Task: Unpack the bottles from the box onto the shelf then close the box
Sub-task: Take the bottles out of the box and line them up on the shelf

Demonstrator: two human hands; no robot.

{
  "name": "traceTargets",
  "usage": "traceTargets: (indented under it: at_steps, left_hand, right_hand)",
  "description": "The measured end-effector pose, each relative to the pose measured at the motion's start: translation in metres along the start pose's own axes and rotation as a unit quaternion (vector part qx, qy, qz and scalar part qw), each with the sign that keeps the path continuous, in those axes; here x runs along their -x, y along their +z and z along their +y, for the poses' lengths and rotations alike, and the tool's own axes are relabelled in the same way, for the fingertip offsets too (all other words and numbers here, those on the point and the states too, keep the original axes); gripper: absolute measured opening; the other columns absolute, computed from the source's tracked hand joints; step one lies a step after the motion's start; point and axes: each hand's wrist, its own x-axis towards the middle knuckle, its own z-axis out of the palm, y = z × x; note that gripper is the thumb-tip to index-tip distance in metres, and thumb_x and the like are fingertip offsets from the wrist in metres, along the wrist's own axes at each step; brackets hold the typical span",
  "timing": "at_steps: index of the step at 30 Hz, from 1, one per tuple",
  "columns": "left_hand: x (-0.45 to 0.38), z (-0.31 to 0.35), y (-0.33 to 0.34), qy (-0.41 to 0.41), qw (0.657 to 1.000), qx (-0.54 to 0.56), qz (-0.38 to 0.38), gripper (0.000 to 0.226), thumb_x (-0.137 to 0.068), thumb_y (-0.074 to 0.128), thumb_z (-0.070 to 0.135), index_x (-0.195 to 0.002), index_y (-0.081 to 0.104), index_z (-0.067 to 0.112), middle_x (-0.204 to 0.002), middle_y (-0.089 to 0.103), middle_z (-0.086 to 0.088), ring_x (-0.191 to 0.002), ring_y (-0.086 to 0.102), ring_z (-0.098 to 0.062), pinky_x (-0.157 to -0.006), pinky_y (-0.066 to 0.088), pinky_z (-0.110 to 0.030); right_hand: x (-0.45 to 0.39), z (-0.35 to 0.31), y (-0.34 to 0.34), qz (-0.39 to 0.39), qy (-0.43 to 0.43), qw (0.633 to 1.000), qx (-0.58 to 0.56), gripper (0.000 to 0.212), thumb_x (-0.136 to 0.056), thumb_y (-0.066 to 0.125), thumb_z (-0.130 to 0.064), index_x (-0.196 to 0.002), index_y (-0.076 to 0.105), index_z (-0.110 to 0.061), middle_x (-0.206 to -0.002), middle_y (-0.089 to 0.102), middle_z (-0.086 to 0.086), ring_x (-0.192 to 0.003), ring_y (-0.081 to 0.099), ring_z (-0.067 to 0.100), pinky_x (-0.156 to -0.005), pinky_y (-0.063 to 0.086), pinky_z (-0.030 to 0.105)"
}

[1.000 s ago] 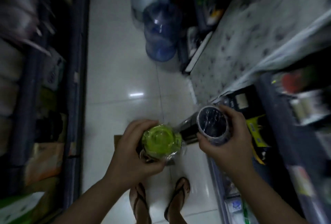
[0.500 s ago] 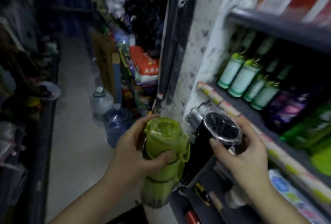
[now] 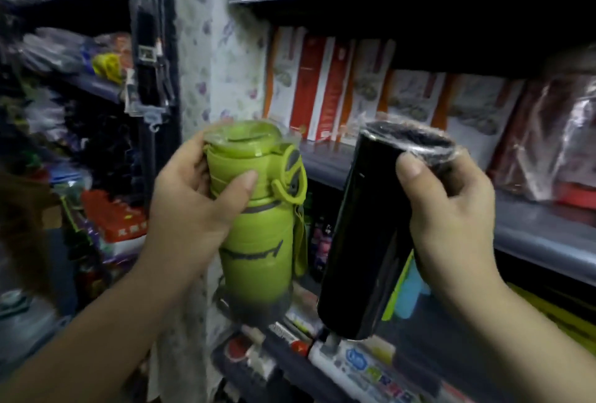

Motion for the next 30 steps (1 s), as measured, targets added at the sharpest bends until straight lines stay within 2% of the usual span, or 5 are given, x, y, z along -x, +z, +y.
traceTargets:
  at_steps: [6, 9, 16, 20, 30]
  left_hand:
    - [-0.066, 0.017, 0.040, 0.094, 0.992, 0.080, 0.007, 0.034, -0.075, 0.066, 0.028, -0.105, 0.058, 0.013, -0.093, 0.071, 0.008, -0.087, 0.065, -0.010, -0.079, 0.052, -0.027]
    - [-0.099, 0.026, 0.056, 0.144, 0.982, 0.119, 0.000, 0.037, -0.080, 0.066, 0.025, -0.108, 0.055, 0.004, -0.101, 0.066, -0.009, -0.095, 0.062, -0.025, -0.087, 0.052, -0.042]
    - [-0.157, 0.030, 0.107, 0.186, 0.971, 0.152, 0.002, 0.060, -0.082, 0.068, 0.023, -0.118, 0.042, -0.016, -0.105, 0.059, -0.016, -0.096, 0.061, -0.019, -0.086, 0.050, -0.035]
    - [-0.170, 0.011, 0.133, 0.169, 0.972, 0.165, -0.007, 0.064, -0.079, 0.069, 0.027, -0.123, 0.041, -0.011, -0.113, 0.058, -0.020, -0.102, 0.060, -0.022, -0.092, 0.050, -0.039]
    - [-0.163, -0.029, 0.177, 0.136, 0.979, 0.136, -0.064, 0.057, -0.073, 0.071, 0.035, -0.120, 0.045, 0.014, -0.120, 0.057, -0.010, -0.111, 0.059, -0.016, -0.094, 0.047, -0.028]
  right_hand:
    - [-0.046, -0.025, -0.024, 0.059, -0.066, 0.996, 0.029, 0.020, -0.074, 0.059, -0.044, -0.084, 0.059, -0.027, -0.071, 0.061, -0.022, -0.074, 0.056, -0.005, -0.072, 0.044, 0.018]
    - [-0.073, -0.034, -0.024, 0.117, -0.124, 0.985, 0.023, 0.021, -0.074, 0.060, -0.041, -0.086, 0.057, -0.023, -0.070, 0.059, -0.022, -0.072, 0.053, -0.007, -0.072, 0.042, 0.019]
    - [-0.122, -0.041, -0.033, 0.172, -0.240, 0.950, 0.097, 0.045, -0.083, 0.060, -0.026, -0.116, 0.048, 0.002, -0.110, 0.058, 0.013, -0.101, 0.058, 0.014, -0.092, 0.044, 0.025]
    - [-0.136, -0.029, -0.053, 0.190, -0.269, 0.925, 0.188, 0.054, -0.082, 0.063, -0.028, -0.118, 0.047, 0.009, -0.116, 0.055, 0.022, -0.109, 0.056, 0.028, -0.099, 0.043, 0.038]
    - [-0.136, -0.003, -0.081, 0.220, -0.213, 0.901, 0.308, 0.051, -0.076, 0.067, -0.036, -0.116, 0.052, -0.009, -0.116, 0.058, 0.013, -0.109, 0.056, 0.019, -0.098, 0.041, 0.027]
